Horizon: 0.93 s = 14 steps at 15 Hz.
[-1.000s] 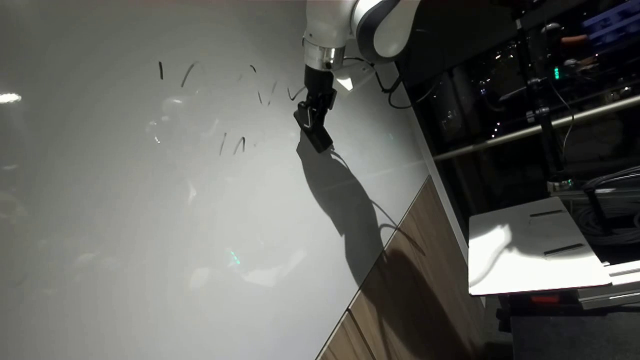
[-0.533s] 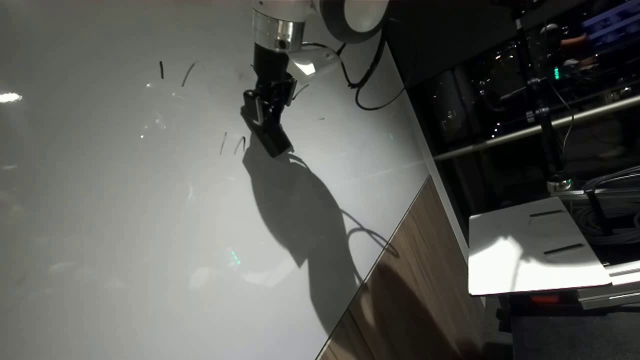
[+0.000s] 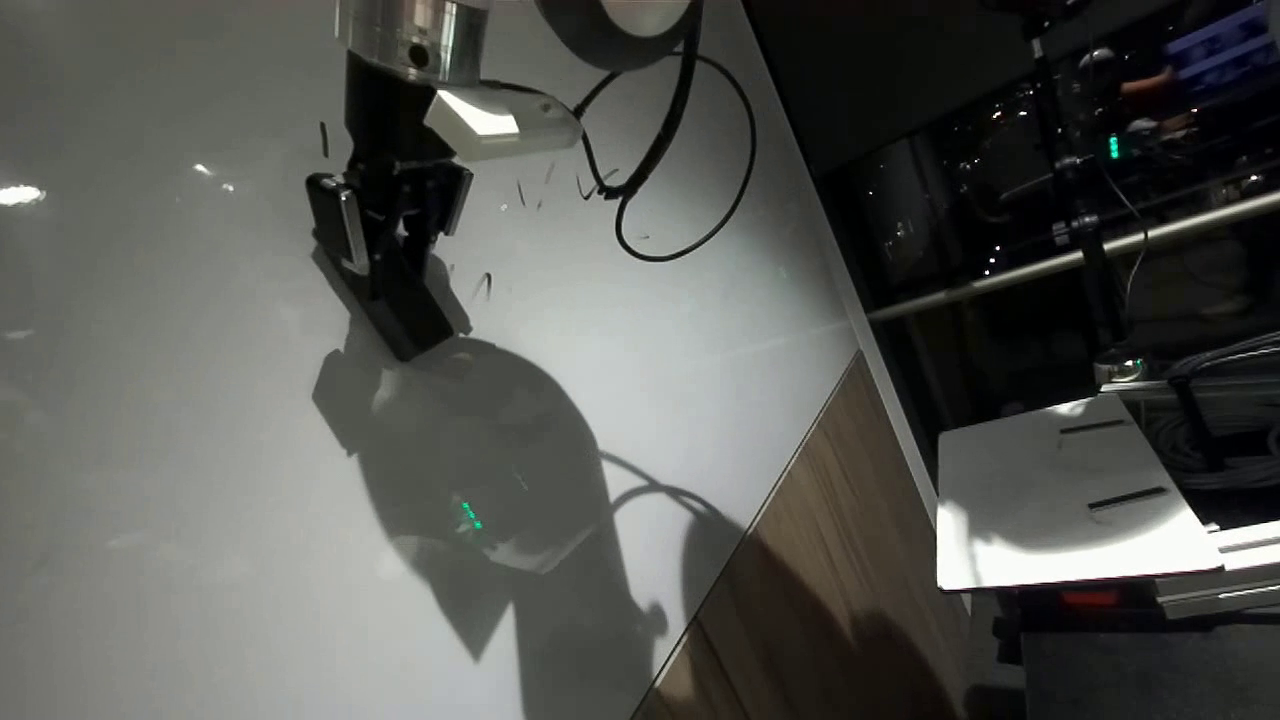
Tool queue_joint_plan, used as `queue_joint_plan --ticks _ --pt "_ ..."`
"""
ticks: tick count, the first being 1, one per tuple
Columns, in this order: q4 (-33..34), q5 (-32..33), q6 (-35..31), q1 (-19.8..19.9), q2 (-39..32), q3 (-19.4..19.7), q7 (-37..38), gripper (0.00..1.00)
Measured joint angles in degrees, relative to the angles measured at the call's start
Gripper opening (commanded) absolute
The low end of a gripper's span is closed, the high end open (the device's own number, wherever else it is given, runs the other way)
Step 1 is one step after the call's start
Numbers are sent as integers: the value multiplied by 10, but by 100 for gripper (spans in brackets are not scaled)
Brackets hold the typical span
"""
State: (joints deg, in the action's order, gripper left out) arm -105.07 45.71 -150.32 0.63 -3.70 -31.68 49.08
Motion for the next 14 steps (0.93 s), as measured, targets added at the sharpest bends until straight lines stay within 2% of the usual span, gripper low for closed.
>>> queue_joint_plan --ticks 5,9,14 --pt "5 25 7 -7 -12 -1 2 29" --pt "-17 -13 -3 -65 11 82 -31 29" --pt "-103 -17 -26 -29 85 129 -42 29"
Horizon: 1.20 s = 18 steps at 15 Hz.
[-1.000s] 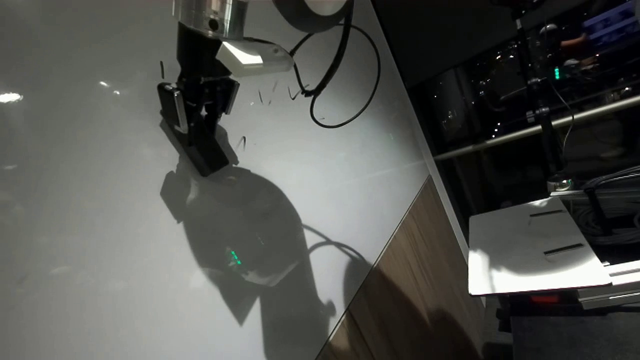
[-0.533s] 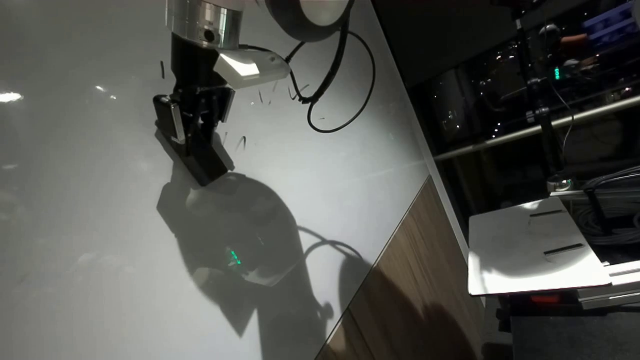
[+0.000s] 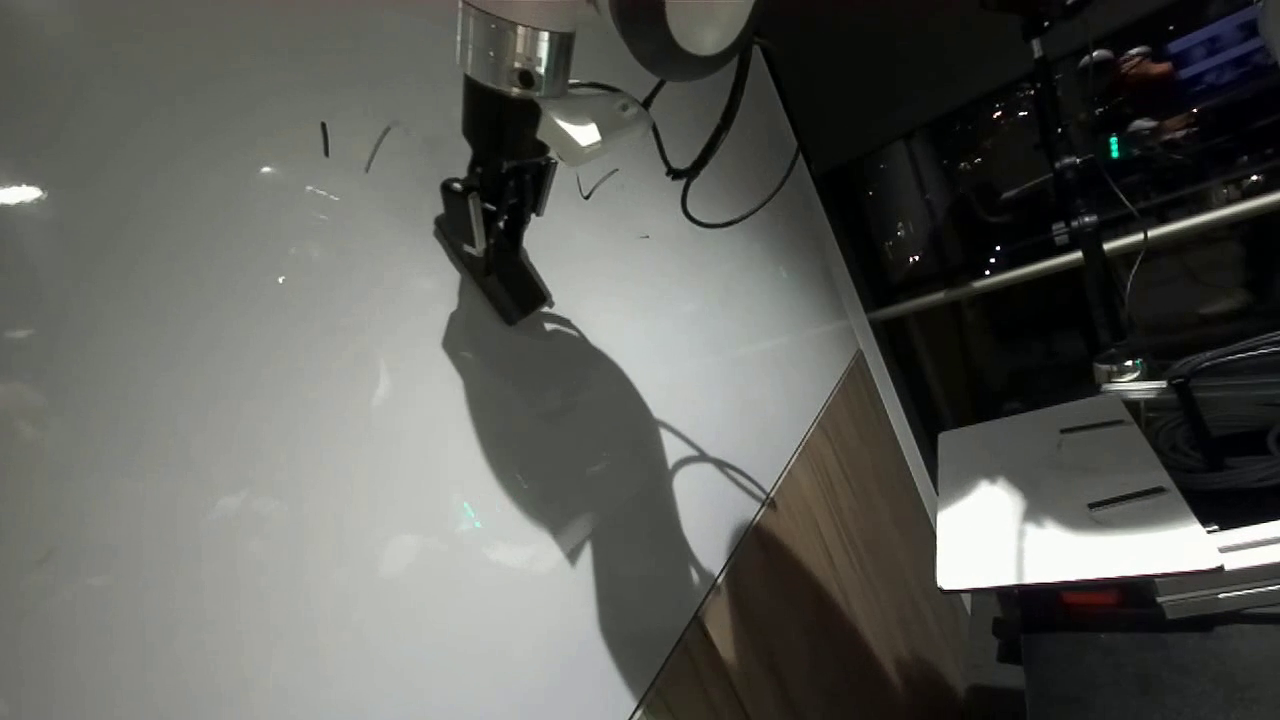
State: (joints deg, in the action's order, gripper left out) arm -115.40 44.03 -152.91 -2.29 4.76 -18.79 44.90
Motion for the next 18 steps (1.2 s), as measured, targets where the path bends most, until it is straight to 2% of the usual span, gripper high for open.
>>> queue_joint_plan --ticks 7,12,14,18 --pt "-106 31 -71 79 69 102 -39 29" --pt "-113 31 -112 128 65 184 -106 29" --pt "-104 9 -114 132 59 207 -132 29" --pt "-106 -71 -106 113 68 211 -167 29"
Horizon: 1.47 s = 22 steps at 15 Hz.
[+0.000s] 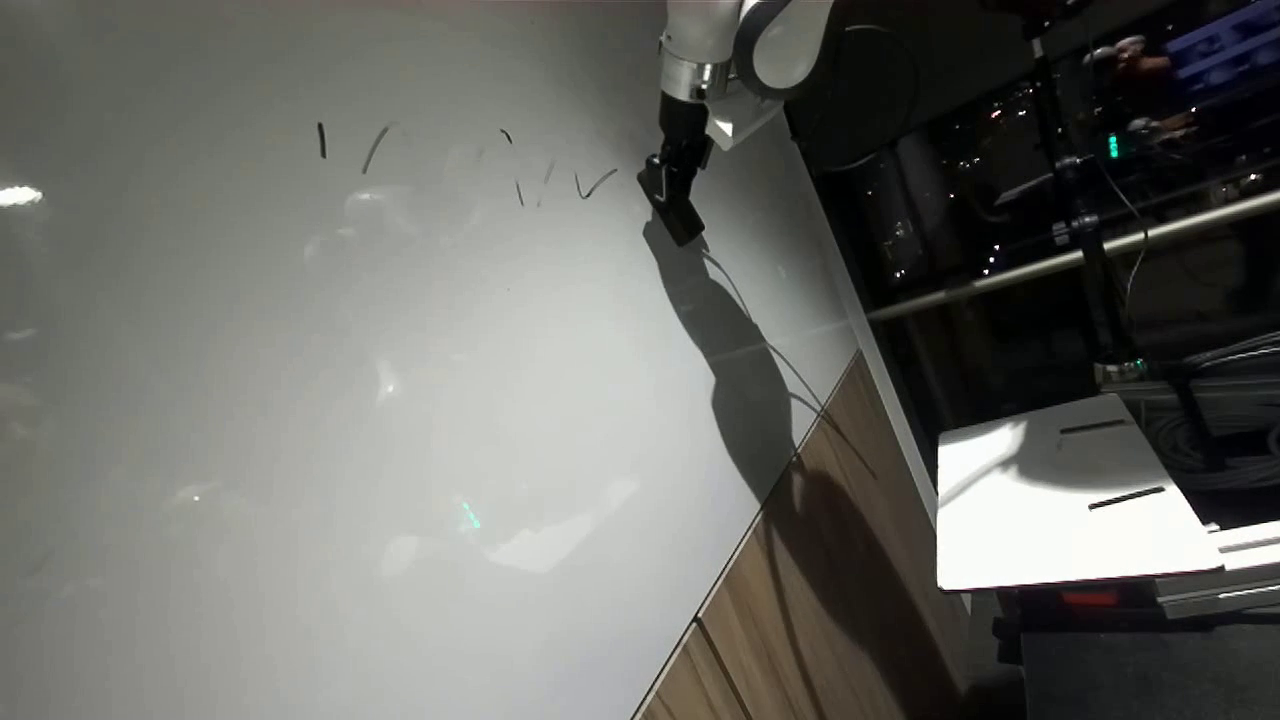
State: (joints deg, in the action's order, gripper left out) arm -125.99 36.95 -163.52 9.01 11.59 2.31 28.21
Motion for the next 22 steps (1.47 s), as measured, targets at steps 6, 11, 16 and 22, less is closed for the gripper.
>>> queue_joint_plan --ticks 6,11,16,22 --pt "26 -92 43 -89 46 -33 -12 29" --pt "78 -136 71 -124 46 -82 -15 29" --pt "100 -166 71 -124 36 -128 -26 29" --pt "103 -166 71 -101 25 -126 -55 29"
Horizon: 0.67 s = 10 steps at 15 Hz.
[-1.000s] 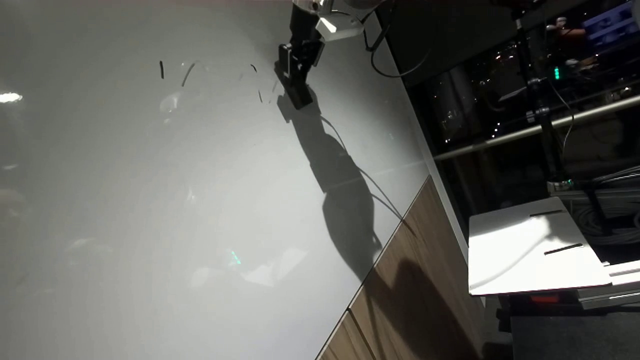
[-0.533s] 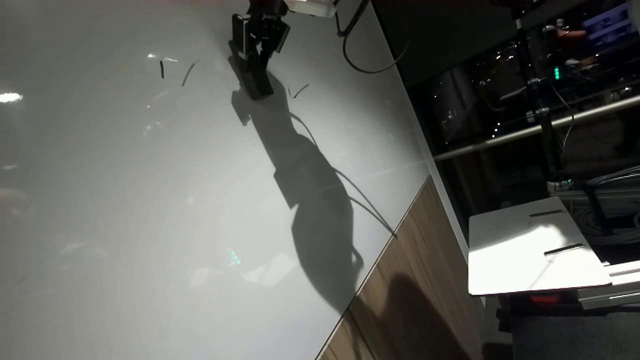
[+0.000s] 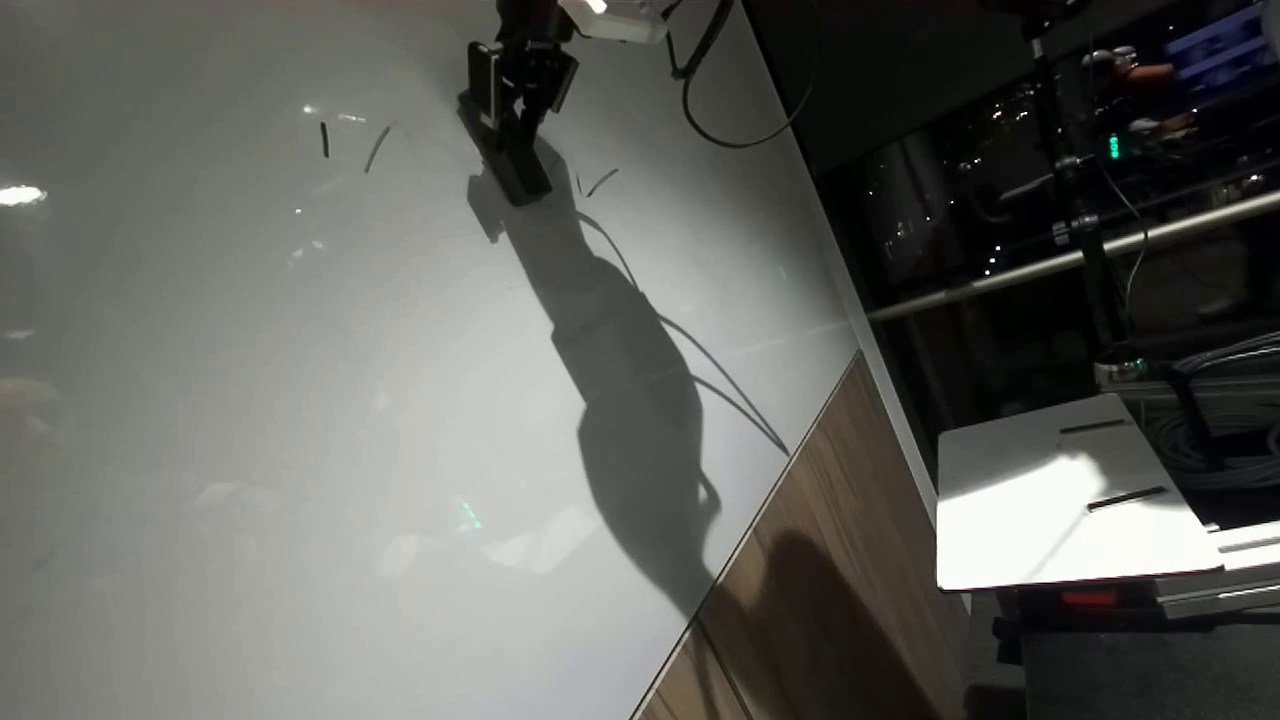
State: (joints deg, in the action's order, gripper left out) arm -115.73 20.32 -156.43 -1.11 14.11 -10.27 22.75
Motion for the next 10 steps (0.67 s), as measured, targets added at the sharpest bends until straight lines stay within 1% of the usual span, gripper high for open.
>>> queue_joint_plan --ticks 2,5,10 --pt "-11 0 0 9 3 7 -5 29" --pt "-39 0 -3 30 4 29 -25 29" --pt "-73 0 -16 82 -4 78 -71 29"
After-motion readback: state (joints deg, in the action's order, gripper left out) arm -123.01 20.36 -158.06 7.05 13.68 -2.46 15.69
